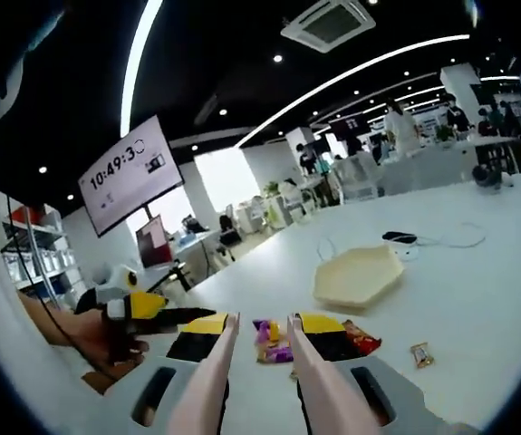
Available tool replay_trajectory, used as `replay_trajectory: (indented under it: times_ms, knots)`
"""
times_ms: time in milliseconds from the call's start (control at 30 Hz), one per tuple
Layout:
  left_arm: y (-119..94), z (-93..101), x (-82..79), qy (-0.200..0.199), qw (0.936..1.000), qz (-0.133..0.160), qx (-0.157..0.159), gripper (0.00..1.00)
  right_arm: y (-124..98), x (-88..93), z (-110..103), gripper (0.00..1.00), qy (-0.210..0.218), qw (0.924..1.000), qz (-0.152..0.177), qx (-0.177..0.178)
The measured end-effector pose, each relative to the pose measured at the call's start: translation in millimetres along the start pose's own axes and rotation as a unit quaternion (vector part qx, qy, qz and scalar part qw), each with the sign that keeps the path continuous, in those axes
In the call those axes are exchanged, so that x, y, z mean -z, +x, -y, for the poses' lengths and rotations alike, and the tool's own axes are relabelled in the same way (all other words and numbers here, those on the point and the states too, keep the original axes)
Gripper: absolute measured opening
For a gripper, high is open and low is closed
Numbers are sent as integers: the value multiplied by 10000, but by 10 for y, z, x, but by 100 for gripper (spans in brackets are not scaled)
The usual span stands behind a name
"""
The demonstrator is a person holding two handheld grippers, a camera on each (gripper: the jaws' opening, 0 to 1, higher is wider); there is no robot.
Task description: Place the target food into the container with the food tongs after gripping and lifting it, then release it inside without dropping or visibly crushing the food.
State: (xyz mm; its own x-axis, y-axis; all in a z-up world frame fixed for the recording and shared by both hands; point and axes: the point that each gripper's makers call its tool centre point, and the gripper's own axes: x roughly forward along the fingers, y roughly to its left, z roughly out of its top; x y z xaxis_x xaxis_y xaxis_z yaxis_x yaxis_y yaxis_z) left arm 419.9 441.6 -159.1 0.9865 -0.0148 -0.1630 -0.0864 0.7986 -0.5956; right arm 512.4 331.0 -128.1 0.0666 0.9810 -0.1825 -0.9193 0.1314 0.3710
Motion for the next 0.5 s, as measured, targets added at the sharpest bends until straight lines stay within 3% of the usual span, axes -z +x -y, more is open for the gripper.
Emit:
replay_trajectory:
  times_ms: [233,500]
  knots:
    - [-64,-8,88,513,9984,-208,-139,99,-123,45,145,27,-177,9989,-74,419]
    - [-86,26,130,687,9968,-377,-185,99,-164,146,240,27,-290,9967,-198,727]
